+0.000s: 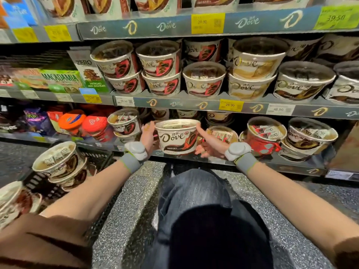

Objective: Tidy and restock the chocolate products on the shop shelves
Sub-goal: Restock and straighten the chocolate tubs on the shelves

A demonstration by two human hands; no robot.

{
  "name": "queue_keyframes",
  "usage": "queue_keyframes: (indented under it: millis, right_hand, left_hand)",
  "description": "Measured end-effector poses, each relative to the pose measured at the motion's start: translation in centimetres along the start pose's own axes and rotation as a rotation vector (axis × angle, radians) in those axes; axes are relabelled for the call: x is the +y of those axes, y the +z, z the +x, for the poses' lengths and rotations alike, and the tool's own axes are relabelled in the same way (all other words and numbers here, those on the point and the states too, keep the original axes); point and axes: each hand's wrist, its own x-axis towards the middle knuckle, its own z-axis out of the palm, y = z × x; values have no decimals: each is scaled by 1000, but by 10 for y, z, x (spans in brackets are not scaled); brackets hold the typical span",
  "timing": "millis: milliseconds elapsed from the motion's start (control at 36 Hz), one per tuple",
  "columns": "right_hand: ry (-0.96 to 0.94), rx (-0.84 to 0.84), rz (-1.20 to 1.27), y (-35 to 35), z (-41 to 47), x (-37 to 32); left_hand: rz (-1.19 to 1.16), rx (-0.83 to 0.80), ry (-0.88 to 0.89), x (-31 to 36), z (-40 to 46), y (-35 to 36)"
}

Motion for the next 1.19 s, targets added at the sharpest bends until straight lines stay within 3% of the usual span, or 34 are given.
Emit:
queue_keyframes:
  millis: [139,278,444,528,639,861,944,1194]
  right_hand:
    - [88,-99,11,29,17,22]
    - [57,-121,94,43,42,35]
    - [3,-127,182,52,67,40]
    - [-66,-127,99,52,75,39]
    - [-143,-79,-99,49,93,31]
    - [-362,213,-144,43,133,11]
    - [-432,237,-185,37,148,1]
    - [-393,242,-225,33,187,-3]
  left_hand:
    - [-101,-9,-121,-40,4,-25]
    - [-176,19,-198,-57,23,-48]
    - [-154,2,-96,-63,49,-55]
    - [-94,-40,-40,-61,58,-60]
    - [-73,-43,-1,-55,92,-62]
    - [-137,-104,117,-23,129,-47]
    - [-165,-94,128,-16,143,-40]
    - [-85,-96,168,-21,179,-45]
